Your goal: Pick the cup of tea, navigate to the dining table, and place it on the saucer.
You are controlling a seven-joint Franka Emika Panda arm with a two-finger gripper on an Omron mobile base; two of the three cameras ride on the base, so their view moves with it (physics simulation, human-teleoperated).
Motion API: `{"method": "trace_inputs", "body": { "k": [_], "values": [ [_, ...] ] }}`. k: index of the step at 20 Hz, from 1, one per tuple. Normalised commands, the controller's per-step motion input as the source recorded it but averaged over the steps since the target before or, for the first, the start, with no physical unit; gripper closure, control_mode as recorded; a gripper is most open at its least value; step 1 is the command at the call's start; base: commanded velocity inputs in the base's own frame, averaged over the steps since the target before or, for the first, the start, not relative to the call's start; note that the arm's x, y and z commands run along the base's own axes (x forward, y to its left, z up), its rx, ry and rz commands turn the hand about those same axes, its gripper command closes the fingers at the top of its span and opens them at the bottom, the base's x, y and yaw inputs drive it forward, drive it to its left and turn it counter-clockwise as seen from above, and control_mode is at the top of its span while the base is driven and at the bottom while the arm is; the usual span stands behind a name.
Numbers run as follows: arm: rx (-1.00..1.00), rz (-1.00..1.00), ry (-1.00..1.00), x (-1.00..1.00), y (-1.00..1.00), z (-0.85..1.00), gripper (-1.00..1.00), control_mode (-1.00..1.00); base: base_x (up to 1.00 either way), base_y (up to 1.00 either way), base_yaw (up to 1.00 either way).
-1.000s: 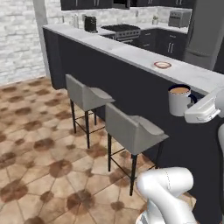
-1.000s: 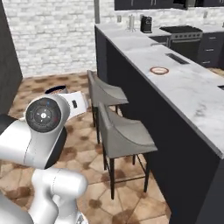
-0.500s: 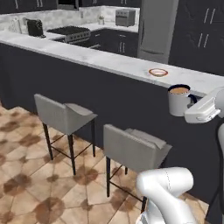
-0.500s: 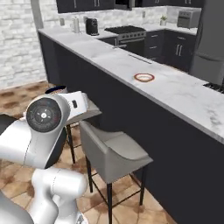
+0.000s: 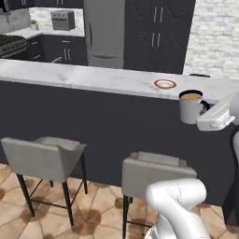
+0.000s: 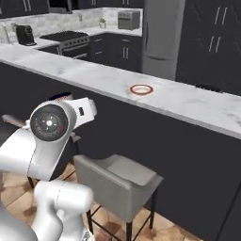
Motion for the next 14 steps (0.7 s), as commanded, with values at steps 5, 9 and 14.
{"method": "trace_inputs", "body": {
  "k": [5, 9, 14],
  "values": [
    [0.0, 0.0, 0.0, 0.0, 0.0, 0.0, 1.0, 1.0, 0.32, 0.78, -0.57],
    [0.0, 0.0, 0.0, 0.0, 0.0, 0.0, 1.0, 1.0, 0.02, 0.2, -0.44],
    [0.0, 0.0, 0.0, 0.0, 0.0, 0.0, 1.0, 1.0, -0.08, 0.0, -0.41]
  ]
}}
